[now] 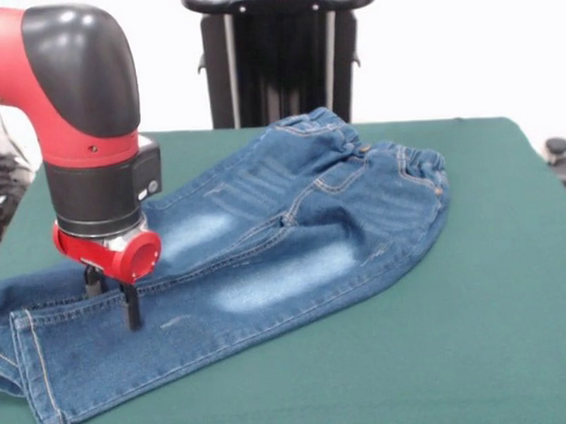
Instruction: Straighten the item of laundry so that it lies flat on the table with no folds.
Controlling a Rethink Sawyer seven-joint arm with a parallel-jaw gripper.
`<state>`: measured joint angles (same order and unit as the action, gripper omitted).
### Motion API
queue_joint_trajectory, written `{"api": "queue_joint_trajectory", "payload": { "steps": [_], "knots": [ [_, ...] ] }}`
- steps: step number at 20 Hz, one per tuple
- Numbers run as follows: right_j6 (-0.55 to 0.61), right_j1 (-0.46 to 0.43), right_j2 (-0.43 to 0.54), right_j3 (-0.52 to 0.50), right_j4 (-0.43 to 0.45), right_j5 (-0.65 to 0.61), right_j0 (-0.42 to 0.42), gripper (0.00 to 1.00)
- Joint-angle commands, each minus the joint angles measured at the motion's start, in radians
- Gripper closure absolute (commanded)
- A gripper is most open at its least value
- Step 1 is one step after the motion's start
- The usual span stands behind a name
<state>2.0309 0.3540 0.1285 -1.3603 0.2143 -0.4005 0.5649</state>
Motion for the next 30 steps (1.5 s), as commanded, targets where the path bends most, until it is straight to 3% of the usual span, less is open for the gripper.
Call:
{"api": "queue_joint_trajectory", "payload": {
  "steps": [1,16,30],
  "knots": [
    [0.002,-0.007,0.072,-0.109,0.038,-0.019,-0.058,0.00],
    [0.048,0.184,-0.014,-0.178,-0.011,-0.214,-0.141,0.00],
    [0.062,0.191,0.000,-0.191,-0.006,-0.208,-0.135,0.00]
  ]
}}
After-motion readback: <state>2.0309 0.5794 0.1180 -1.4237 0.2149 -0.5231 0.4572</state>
